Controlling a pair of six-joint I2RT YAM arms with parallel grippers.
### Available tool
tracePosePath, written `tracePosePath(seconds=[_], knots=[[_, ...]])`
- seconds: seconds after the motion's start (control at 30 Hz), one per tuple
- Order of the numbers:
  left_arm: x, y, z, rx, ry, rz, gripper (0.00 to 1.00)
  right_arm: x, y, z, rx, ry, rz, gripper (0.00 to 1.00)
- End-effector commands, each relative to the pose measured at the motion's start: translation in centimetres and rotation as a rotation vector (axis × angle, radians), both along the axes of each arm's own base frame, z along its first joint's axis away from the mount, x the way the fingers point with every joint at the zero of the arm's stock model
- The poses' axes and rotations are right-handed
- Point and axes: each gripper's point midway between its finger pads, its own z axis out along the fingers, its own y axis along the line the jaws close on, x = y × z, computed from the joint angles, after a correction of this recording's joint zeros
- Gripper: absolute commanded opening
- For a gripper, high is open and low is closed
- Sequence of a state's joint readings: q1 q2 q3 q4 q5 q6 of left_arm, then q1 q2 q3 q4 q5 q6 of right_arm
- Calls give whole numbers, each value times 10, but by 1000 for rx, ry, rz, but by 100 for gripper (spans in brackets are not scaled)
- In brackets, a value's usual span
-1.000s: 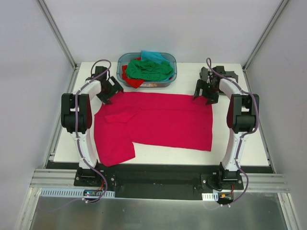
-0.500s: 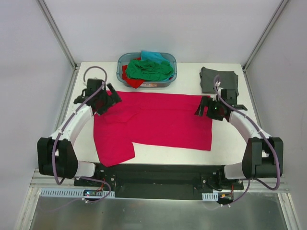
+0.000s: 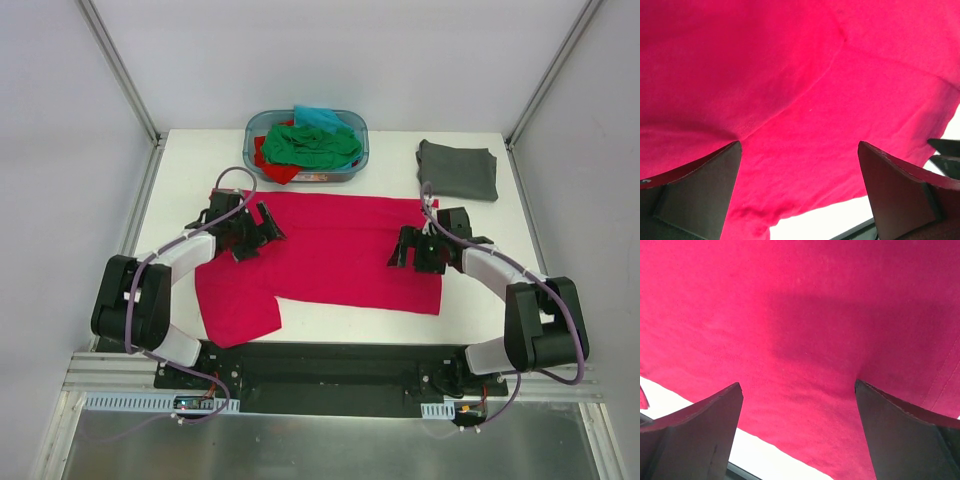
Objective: Fold and stack the t-shirts
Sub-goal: Fold the flattened tshirt in 1/3 of the way
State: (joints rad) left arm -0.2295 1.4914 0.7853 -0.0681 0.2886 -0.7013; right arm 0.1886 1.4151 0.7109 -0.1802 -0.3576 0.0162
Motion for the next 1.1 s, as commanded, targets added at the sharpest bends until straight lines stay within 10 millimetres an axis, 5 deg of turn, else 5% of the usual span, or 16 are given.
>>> tracePosePath(seconds=[0.0, 0.43, 0.57, 0.67, 0.73, 0.9, 1.07], knots=[[28, -5, 9, -11, -104, 31, 99, -5, -2, -8, -7, -2, 1, 96], [22, -17, -19, 20, -18, 13, 89, -6, -10, -16, -46, 16, -20, 96], [24, -16, -24, 54, 7, 19, 65, -8, -8, -17, -38, 23, -14, 96], [25, -11, -24, 110, 4, 40, 46, -8, -7, -18, -33, 32, -10, 96], [25, -1, -21, 188, 8, 64, 43, -8, -7, -18, -32, 32, -9, 96], [30, 30, -15, 405, 24, 127, 41, -9, -15, -24, -71, 65, -49, 96], [34, 38, -14, 465, 29, 110, 40, -16, -21, -29, -79, 137, -84, 96]])
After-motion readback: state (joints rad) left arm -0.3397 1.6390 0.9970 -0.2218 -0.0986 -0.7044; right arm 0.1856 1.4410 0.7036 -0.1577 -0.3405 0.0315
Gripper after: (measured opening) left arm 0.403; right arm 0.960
